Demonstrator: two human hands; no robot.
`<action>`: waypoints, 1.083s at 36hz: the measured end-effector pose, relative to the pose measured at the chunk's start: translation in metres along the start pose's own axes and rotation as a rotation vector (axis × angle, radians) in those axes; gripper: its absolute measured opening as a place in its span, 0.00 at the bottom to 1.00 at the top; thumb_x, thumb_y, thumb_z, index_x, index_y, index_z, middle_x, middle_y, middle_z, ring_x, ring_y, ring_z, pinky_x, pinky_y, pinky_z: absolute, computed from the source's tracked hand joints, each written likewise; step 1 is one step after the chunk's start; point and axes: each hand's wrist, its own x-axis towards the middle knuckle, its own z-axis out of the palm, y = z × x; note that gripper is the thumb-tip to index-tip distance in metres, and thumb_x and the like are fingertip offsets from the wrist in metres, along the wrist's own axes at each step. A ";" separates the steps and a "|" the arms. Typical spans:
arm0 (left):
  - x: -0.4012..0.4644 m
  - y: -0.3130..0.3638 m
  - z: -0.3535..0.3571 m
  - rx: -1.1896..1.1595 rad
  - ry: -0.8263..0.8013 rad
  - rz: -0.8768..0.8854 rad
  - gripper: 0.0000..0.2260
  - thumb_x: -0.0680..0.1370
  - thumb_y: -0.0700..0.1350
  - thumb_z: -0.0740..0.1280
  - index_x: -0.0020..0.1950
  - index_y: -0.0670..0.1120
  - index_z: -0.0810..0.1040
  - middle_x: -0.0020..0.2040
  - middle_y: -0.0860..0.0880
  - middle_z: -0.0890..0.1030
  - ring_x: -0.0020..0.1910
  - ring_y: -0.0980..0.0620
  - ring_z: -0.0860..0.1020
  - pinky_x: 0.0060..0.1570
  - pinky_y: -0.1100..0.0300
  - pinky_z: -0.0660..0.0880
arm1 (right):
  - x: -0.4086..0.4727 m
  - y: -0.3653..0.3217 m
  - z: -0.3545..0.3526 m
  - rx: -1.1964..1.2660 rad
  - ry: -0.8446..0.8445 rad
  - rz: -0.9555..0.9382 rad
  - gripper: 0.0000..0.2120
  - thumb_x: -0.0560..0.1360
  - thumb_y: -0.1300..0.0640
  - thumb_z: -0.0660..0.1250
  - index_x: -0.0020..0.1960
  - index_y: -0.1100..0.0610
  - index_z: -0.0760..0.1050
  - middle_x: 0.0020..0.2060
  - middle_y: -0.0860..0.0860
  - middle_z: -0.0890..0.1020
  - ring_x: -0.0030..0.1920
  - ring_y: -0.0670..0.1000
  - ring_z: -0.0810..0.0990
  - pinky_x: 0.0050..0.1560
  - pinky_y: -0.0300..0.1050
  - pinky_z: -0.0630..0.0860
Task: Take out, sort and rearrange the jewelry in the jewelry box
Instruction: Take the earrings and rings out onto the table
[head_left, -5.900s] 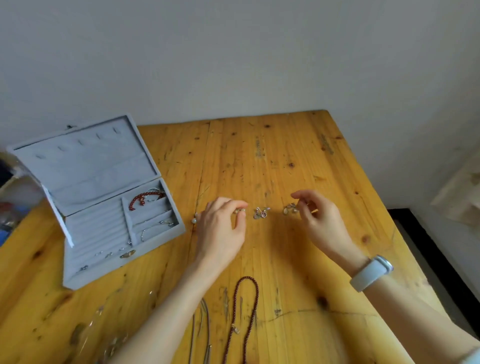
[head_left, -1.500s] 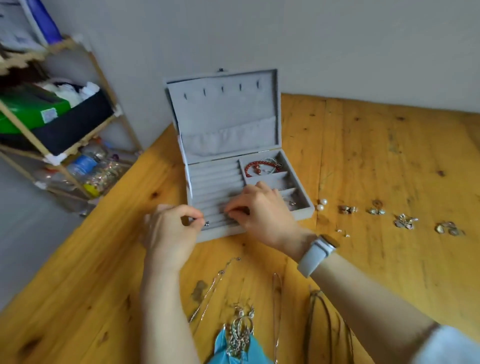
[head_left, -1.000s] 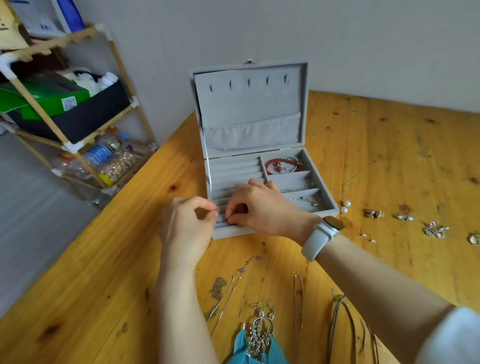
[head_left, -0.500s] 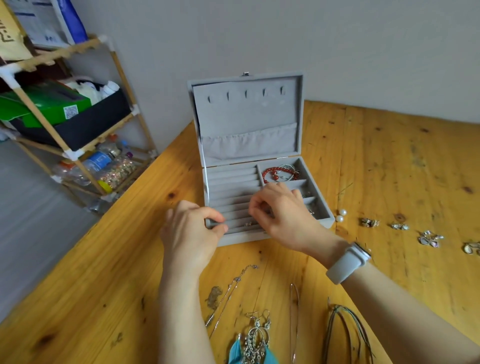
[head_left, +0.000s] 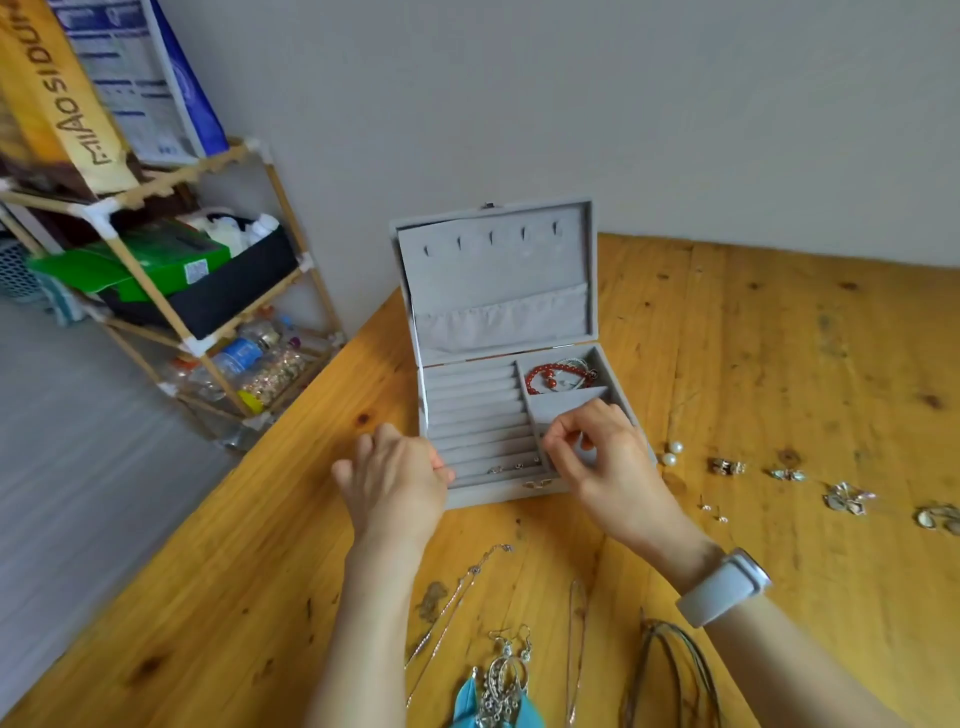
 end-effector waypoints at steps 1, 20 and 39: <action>0.000 0.001 0.000 0.023 -0.004 0.007 0.07 0.76 0.53 0.65 0.50 0.53 0.79 0.56 0.49 0.71 0.61 0.48 0.65 0.55 0.52 0.60 | -0.002 0.000 -0.002 -0.008 0.000 0.006 0.05 0.74 0.58 0.65 0.40 0.49 0.73 0.39 0.46 0.76 0.45 0.47 0.70 0.50 0.47 0.65; 0.006 0.004 -0.005 0.365 -0.080 0.218 0.12 0.80 0.52 0.58 0.62 0.51 0.72 0.60 0.47 0.68 0.62 0.47 0.64 0.58 0.52 0.60 | -0.018 -0.004 -0.020 -0.026 0.036 -0.023 0.05 0.75 0.57 0.65 0.41 0.49 0.72 0.39 0.46 0.75 0.44 0.47 0.70 0.49 0.48 0.67; -0.048 0.072 0.015 -0.210 0.232 0.649 0.06 0.78 0.48 0.59 0.45 0.46 0.71 0.43 0.49 0.71 0.45 0.45 0.73 0.44 0.56 0.60 | -0.058 0.031 -0.062 -0.133 0.174 0.078 0.05 0.74 0.59 0.66 0.41 0.51 0.72 0.37 0.47 0.75 0.42 0.50 0.72 0.46 0.54 0.71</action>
